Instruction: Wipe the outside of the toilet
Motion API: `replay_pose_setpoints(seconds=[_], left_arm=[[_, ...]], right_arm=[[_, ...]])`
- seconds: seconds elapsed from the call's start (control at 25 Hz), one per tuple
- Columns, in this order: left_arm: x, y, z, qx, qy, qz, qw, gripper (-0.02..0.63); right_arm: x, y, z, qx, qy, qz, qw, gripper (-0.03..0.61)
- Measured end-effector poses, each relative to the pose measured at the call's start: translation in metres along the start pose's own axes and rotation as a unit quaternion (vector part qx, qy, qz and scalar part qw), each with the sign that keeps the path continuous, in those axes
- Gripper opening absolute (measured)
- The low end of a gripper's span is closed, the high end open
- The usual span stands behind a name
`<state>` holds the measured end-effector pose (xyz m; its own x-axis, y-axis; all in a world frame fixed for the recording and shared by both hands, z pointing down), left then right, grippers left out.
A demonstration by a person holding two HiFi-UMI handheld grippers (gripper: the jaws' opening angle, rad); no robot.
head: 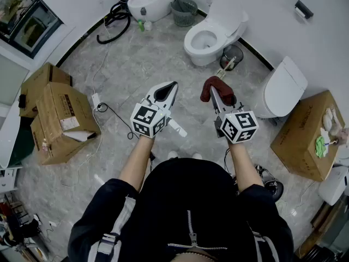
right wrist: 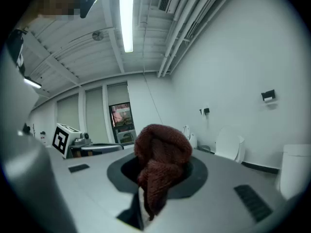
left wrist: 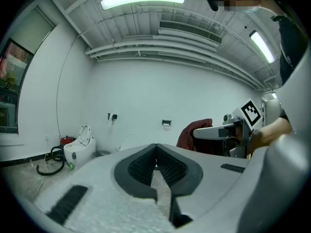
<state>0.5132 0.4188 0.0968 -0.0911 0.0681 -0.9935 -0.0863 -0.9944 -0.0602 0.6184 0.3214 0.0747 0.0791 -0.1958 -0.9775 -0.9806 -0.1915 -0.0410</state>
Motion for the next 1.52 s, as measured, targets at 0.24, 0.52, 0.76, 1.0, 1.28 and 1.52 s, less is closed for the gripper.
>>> replay_pose_setpoints(seconds=[0.24,0.52,0.76,1.0,1.28,1.52], left_arm=[[0.000,-0.006,0.014,-0.002,-0.004,0.000,1.0000,0.003],[-0.003,-0.020,0.035,-0.012,-0.008,0.001,0.9999,0.003],[-0.004,-0.023,0.052,-0.020,-0.006,-0.001,0.9998,0.003],[-0.005,-0.005,0.063,-0.024,-0.007,0.002,0.9997,0.003],[-0.023,0.051,0.082,-0.015,-0.010,0.020,0.9996,0.003],[-0.030,0.127,0.106,0.019,-0.009,0.027,0.9994,0.003]], right_arm=[[-0.007,0.011,0.007,-0.009,0.009,0.002,1.000,0.092],[-0.019,0.027,0.025,-0.023,0.015,0.008,1.000,0.092],[-0.030,0.040,0.034,-0.037,0.018,0.006,0.999,0.092],[-0.031,0.052,0.021,-0.040,0.020,0.010,0.999,0.092],[-0.041,0.083,-0.034,-0.041,0.030,0.017,0.999,0.092],[-0.037,0.136,-0.110,-0.007,0.032,0.030,0.999,0.092]])
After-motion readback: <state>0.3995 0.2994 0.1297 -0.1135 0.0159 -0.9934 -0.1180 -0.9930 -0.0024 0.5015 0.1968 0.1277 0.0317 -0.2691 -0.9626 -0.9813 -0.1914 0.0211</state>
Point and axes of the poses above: the fingertips, and each gripper's own axes: y forward along the fingers, z to its left, x out of its top, the point moved 1 cm from there along -y, backward along the fingers, and after that the axes turned 10 degrees about -z, right-handed, at the moved point
